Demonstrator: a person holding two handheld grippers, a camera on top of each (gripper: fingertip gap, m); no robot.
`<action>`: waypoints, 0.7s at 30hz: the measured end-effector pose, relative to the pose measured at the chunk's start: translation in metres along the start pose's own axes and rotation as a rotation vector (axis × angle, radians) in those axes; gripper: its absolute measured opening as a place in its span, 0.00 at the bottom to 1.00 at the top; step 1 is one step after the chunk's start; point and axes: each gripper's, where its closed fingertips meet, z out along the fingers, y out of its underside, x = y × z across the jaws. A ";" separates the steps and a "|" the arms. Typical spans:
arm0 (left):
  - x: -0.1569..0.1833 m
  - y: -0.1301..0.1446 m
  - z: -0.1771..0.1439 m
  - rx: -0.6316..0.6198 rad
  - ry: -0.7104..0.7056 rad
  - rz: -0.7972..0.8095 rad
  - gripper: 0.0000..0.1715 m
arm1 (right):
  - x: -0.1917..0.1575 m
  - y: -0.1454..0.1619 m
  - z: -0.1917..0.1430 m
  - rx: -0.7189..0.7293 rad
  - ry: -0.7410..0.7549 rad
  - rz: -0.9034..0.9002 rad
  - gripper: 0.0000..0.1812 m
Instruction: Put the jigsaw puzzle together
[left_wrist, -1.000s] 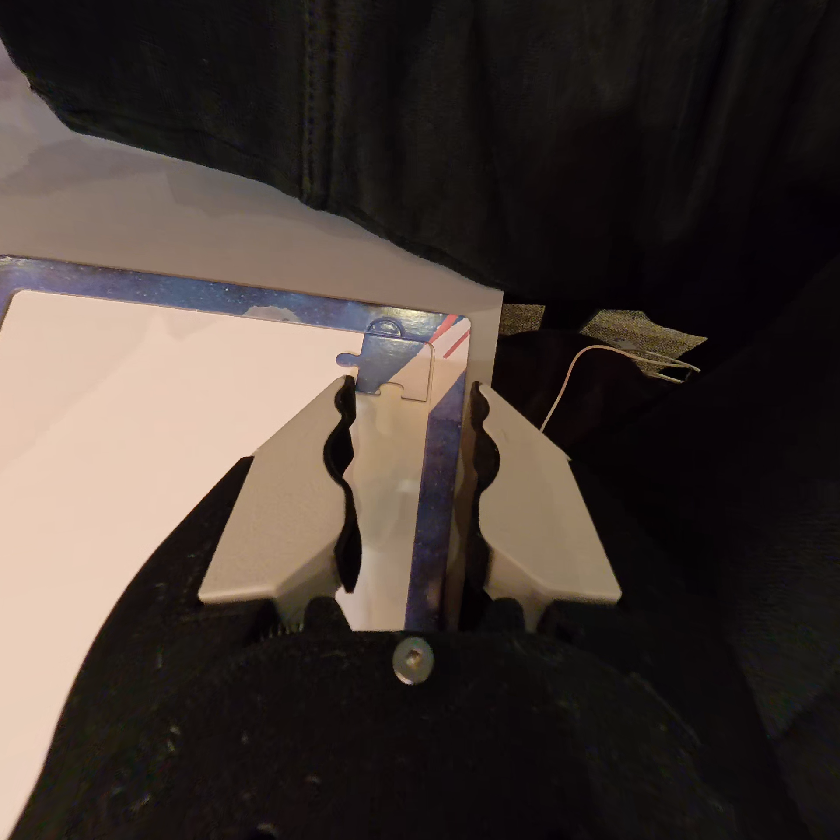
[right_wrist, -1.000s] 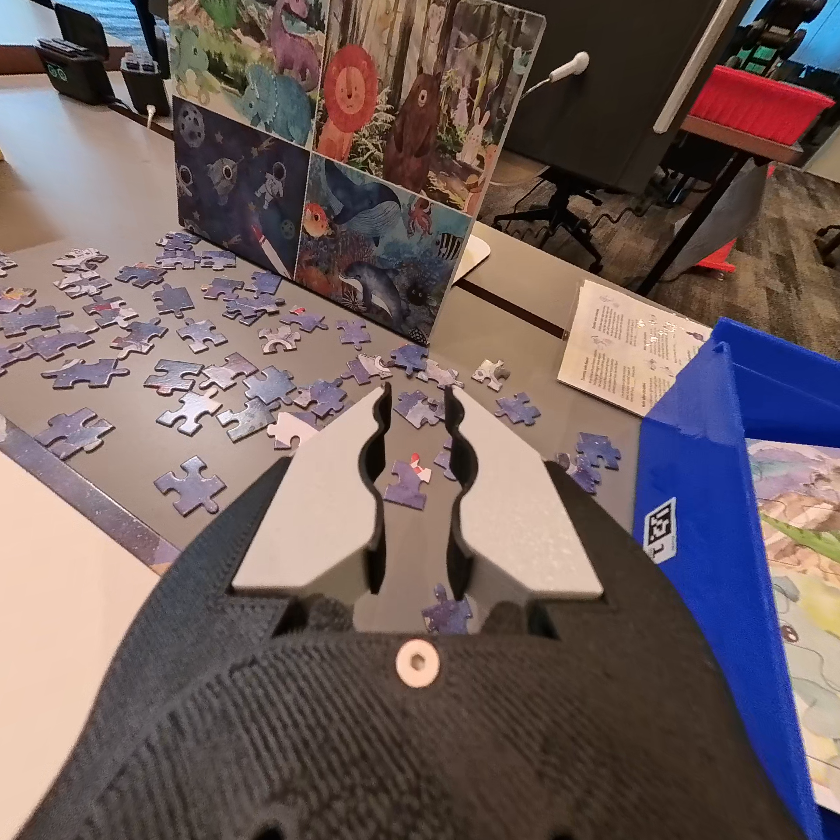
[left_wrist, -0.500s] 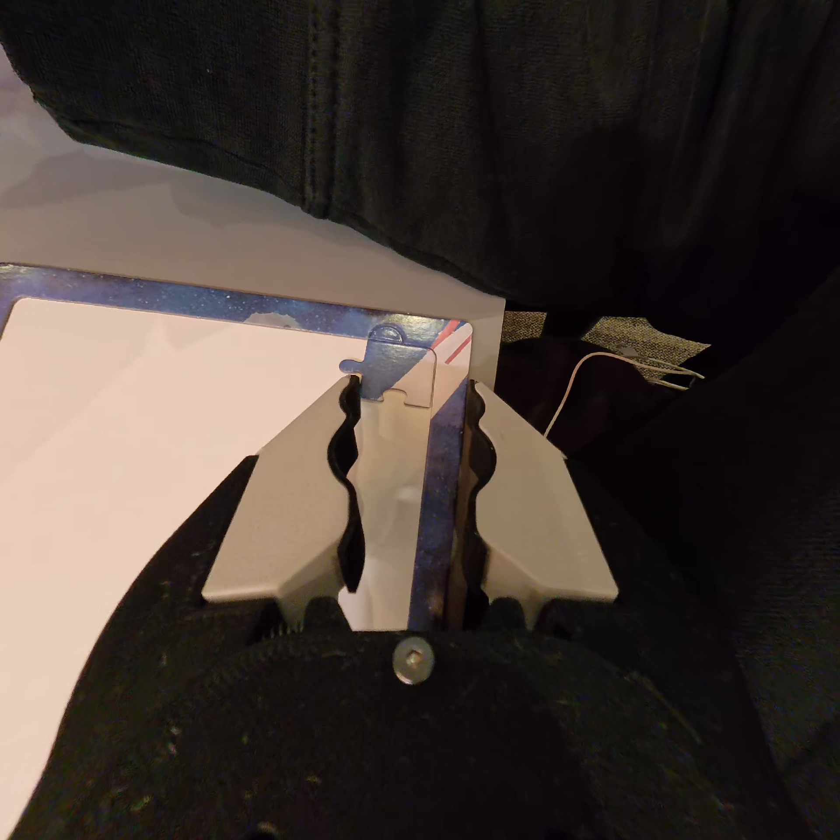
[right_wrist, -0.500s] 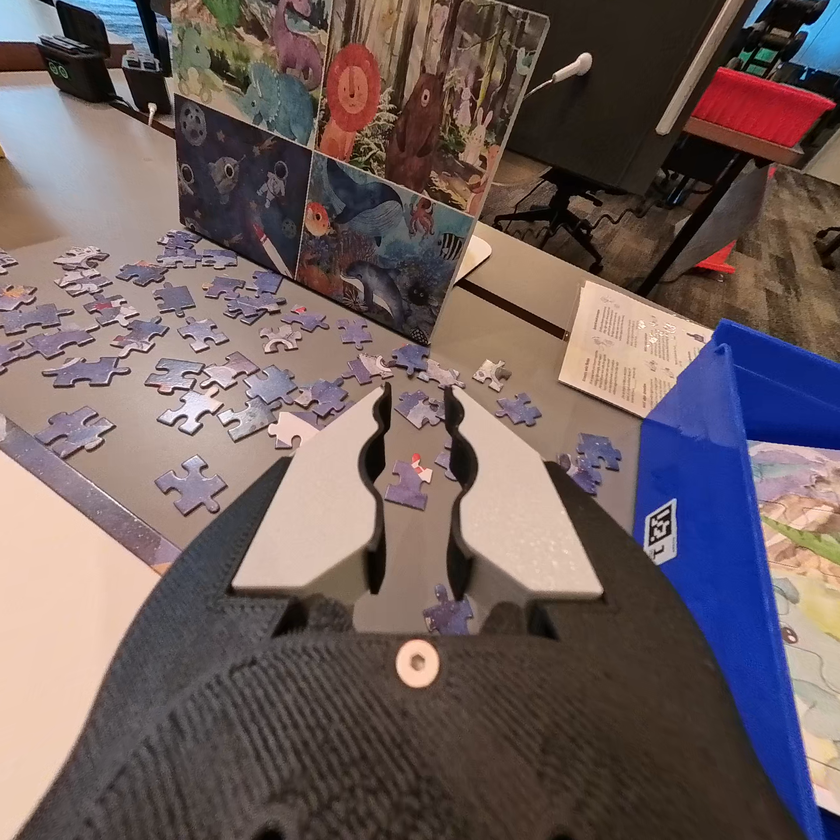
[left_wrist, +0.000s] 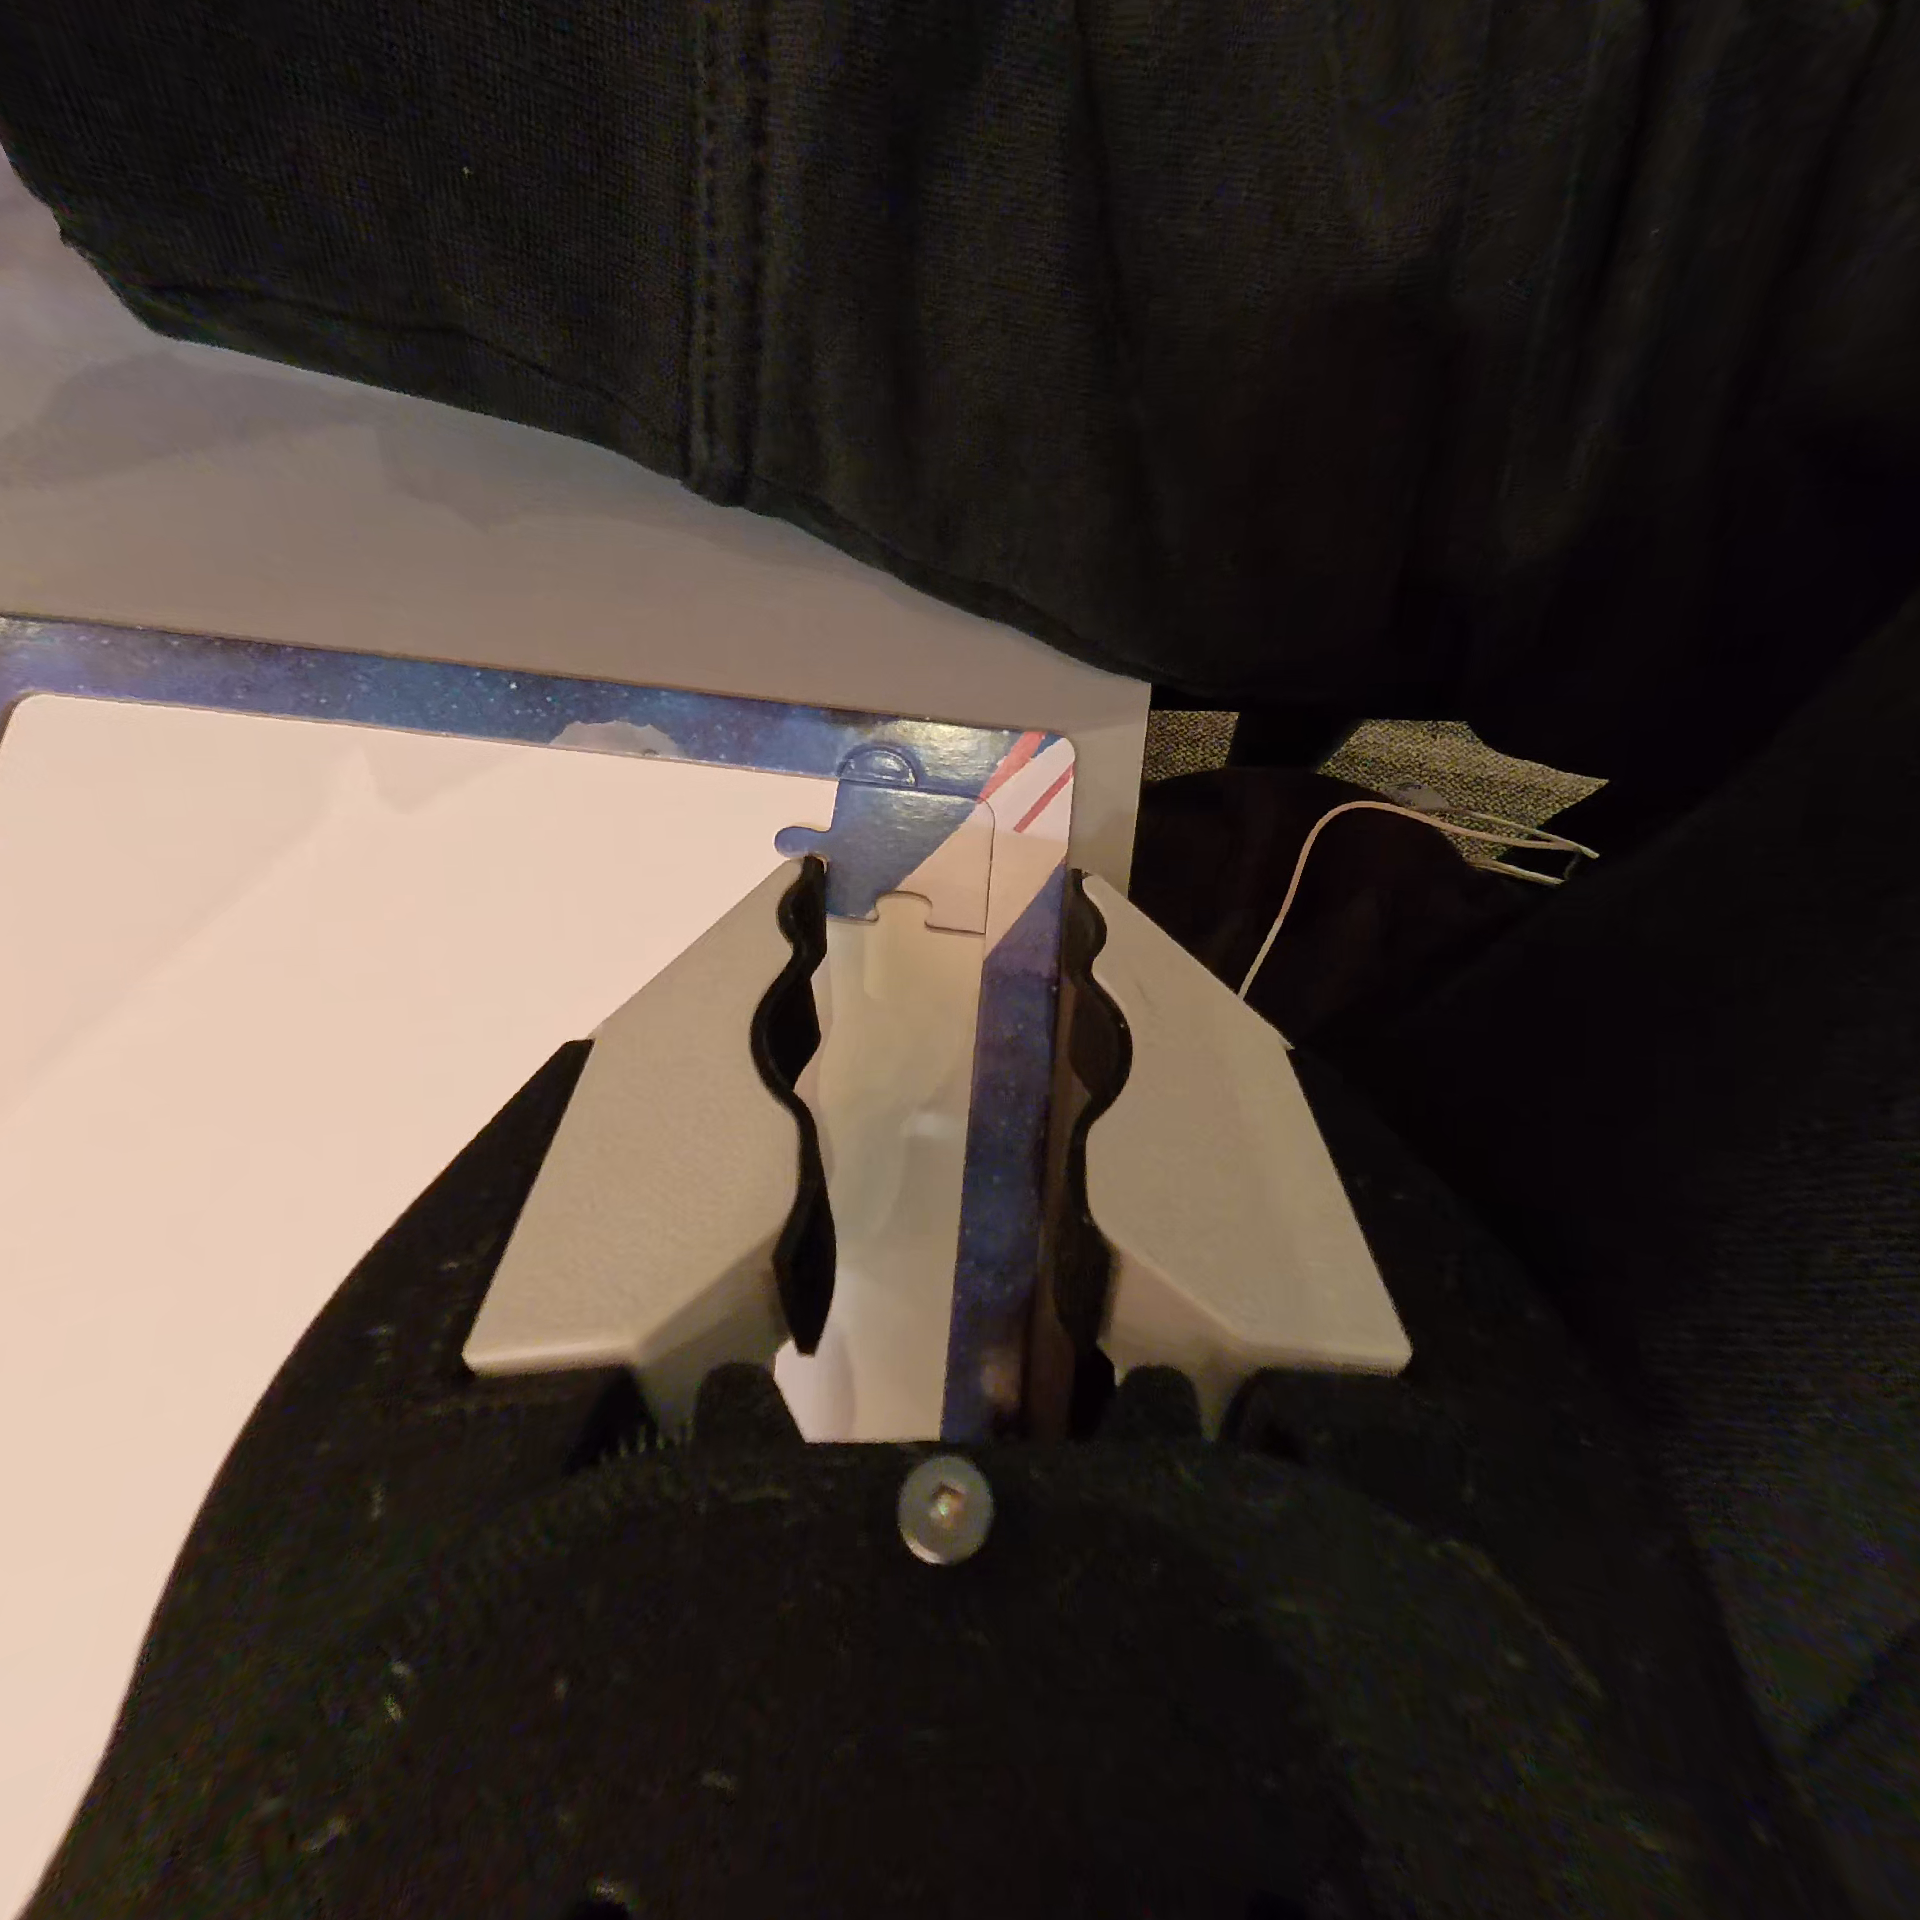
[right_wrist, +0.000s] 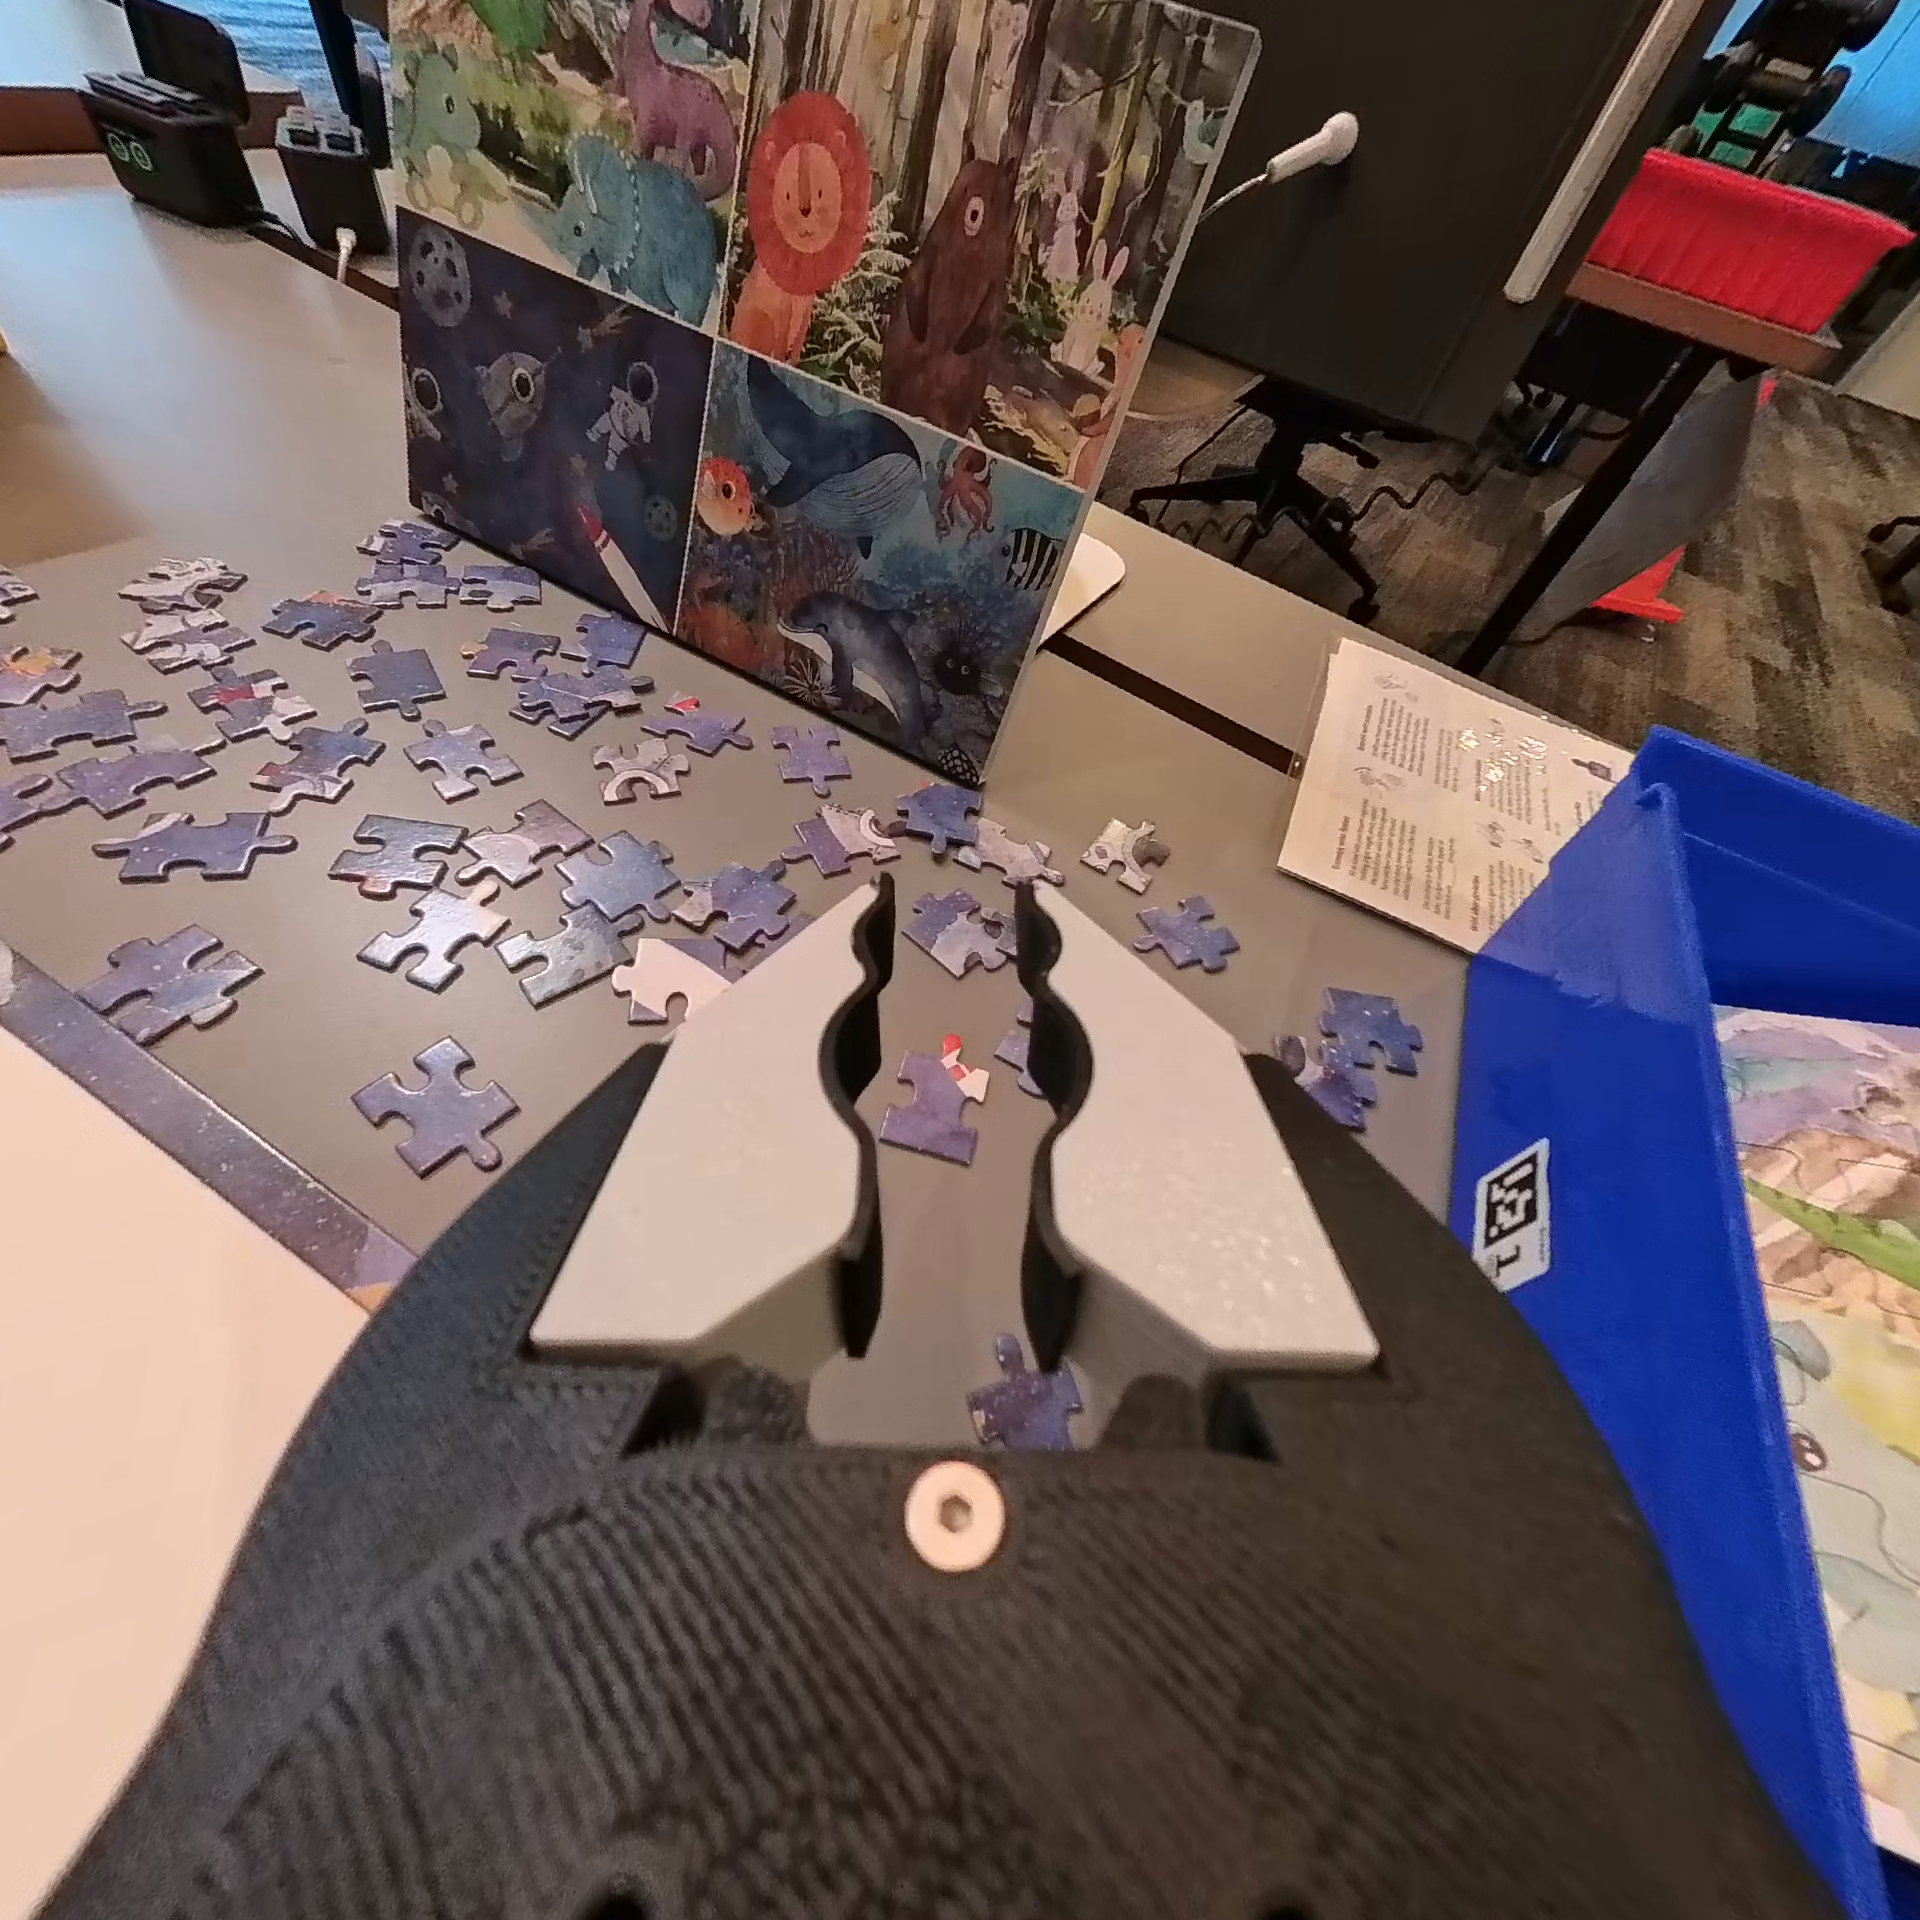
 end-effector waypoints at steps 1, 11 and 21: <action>0.000 0.000 0.000 -0.001 -0.001 0.003 0.27 | 0.000 0.000 0.000 -0.001 0.000 0.000 0.12; -0.023 0.012 -0.014 -0.028 0.030 0.006 0.26 | 0.000 0.001 0.000 -0.003 -0.001 -0.002 0.12; -0.026 0.013 -0.016 0.004 0.049 -0.012 0.26 | -0.001 0.005 0.004 -0.019 -0.004 0.000 0.12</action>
